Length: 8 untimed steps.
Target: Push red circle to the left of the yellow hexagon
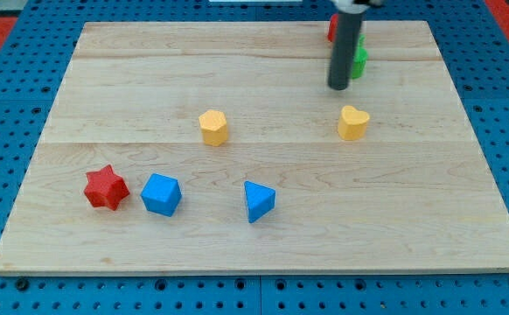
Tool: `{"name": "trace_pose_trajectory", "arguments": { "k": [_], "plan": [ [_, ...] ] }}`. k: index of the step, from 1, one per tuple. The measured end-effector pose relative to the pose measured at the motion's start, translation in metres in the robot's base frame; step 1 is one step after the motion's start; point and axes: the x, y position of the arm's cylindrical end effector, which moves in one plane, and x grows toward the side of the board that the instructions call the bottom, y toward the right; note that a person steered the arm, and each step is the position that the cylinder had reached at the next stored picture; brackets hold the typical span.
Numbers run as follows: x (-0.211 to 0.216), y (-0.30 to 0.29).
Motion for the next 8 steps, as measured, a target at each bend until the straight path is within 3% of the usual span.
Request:
{"name": "trace_pose_trajectory", "arguments": {
  "k": [1, 3, 4, 6, 8],
  "plan": [
    [0.000, 0.060],
    [-0.133, 0.088],
    [-0.135, 0.020],
    [-0.120, -0.213],
    [-0.133, -0.168]
  ]
}}
